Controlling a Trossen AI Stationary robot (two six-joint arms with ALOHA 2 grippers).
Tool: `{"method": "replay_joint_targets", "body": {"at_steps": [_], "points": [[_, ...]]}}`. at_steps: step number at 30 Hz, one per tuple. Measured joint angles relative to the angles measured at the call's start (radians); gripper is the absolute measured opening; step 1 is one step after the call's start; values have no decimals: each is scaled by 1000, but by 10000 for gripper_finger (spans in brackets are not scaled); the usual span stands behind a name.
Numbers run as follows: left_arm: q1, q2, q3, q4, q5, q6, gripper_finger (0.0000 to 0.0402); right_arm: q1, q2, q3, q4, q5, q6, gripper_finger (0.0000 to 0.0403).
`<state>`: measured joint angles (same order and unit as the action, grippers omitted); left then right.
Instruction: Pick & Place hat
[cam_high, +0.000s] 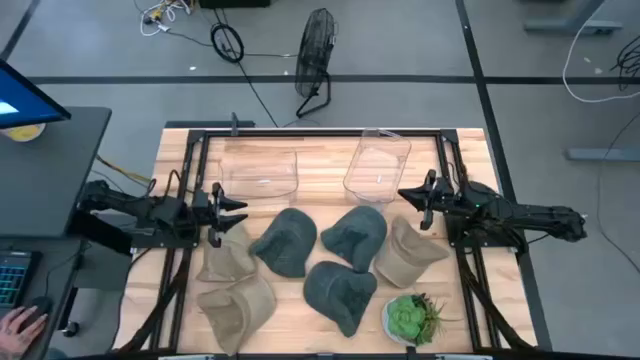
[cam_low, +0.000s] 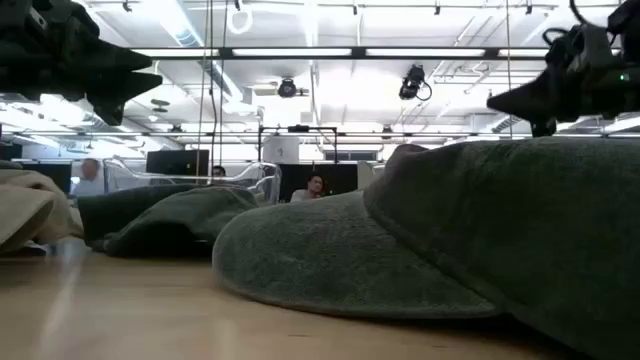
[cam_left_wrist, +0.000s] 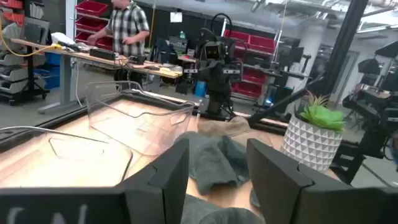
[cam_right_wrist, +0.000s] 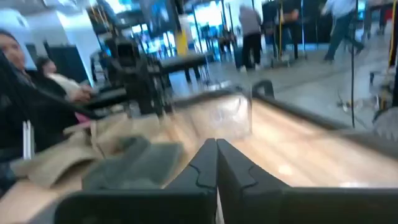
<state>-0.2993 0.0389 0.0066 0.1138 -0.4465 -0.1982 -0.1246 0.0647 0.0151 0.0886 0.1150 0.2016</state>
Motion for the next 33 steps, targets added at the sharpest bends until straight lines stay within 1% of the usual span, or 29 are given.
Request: {"method": "replay_joint_targets", "body": {"at_steps": [2, 5, 8, 11, 14, 17, 19, 22, 26, 27, 30, 33], "points": [[0, 0, 2, 26, -1, 1, 165, 0, 0, 0, 78, -5, -2, 4], [0, 1, 28, 17, -1, 10, 165, 0, 0, 0, 169, -56, -27, 16], [0, 0, 79, 28, -1, 11, 165, 0, 0, 0, 213, -92, -42, 41], [0, 14, 131, -19, 13, 11, 165, 0, 4, 0, 266, -135, -34, 70], [0, 67, 203, -54, 14, 32, 165, 0, 25, 26, 282, -146, -33, 97], [0, 170, 276, -73, 15, 66, 165, 1, 78, 104, 263, -155, -47, 115], [0, 254, 337, -93, 15, 76, 165, 9, 144, 182, 223, -161, -65, 121], [-3, 385, 426, -170, 26, 40, 165, 31, 282, 307, 90, -161, -82, 123], [-4, 528, 514, -257, 127, -17, 165, 73, 513, 460, -116, -161, -68, 123], [-5, 557, 528, -261, 142, -28, 165, 85, 571, 493, -175, -161, -61, 123], [-5, 620, 538, -252, 145, -27, 165, 123, 735, 574, -306, -161, -60, 123], [-1, 665, 538, -251, 129, -1, 165, 168, 887, 615, -308, -161, -78, 123]]}}
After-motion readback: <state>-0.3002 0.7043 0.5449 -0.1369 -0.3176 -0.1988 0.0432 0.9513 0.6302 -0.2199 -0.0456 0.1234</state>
